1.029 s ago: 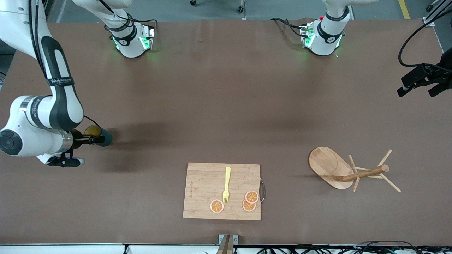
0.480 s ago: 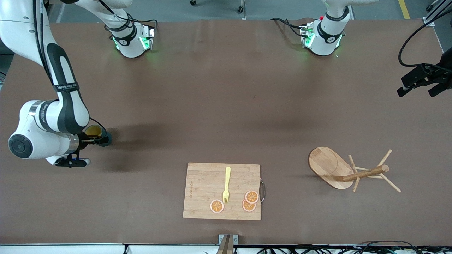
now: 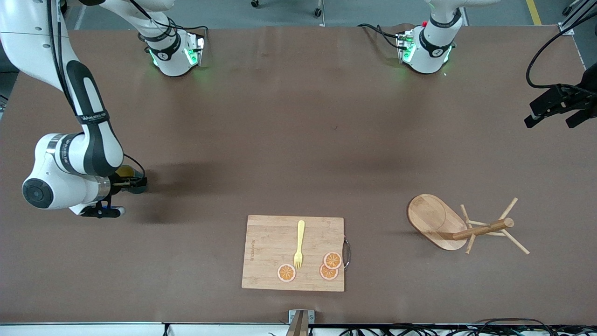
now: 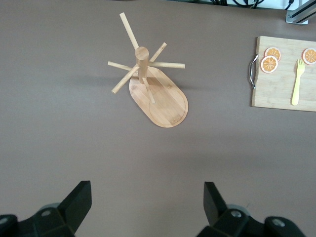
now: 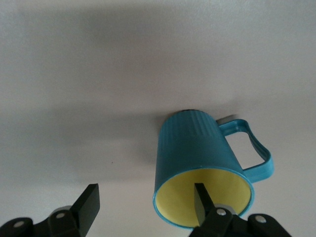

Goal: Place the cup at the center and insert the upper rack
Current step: 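Close the right gripper on the mug rim and lift it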

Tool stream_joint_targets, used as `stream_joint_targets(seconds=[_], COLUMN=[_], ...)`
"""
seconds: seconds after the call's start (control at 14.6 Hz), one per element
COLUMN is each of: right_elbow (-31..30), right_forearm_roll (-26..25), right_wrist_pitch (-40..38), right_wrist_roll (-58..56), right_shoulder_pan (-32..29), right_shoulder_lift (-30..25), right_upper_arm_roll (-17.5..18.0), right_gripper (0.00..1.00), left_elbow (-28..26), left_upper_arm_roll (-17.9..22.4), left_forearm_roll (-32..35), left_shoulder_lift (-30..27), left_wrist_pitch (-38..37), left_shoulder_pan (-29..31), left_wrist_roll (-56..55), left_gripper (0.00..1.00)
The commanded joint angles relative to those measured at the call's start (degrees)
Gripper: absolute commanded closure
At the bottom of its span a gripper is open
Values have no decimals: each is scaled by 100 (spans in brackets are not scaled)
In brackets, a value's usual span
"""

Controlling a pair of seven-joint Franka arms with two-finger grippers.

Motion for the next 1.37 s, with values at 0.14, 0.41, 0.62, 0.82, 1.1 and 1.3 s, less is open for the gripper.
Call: stream_joint_targets(seconds=[0.14, 0.41, 0.62, 0.82, 1.1, 1.3], right_elbow=[-211, -238, -308, -317, -308, -308], right_forearm_roll=[47, 38, -6, -15, -41, -50], right_wrist_pitch=[74, 82, 118, 100, 47, 21], right_wrist_roll=[-4, -13, -13, -13, -22, -30], right_shoulder_pan=[-32, -49, -58, -58, -49, -76], right_shoulder_lift=[-76, -59, -59, -59, -68, -68], right_upper_arm_roll=[5, 5, -3, -3, -21, -30], right_gripper=[29, 38, 44, 48, 76, 86], left_elbow=[18, 18, 27, 18, 19, 18], left_upper_arm_roll=[15, 6, 6, 15, 6, 6], left_forearm_roll=[47, 47, 47, 39, 39, 38], left_shoulder_lift=[-50, -50, -50, -50, -50, -50], left_wrist_pitch=[4, 4, 4, 4, 4, 4], left_shoulder_pan=[-21, -21, -21, -21, -21, -21], left_wrist_roll=[59, 59, 67, 59, 59, 59], left_gripper=[0, 0, 0, 0, 0, 0])
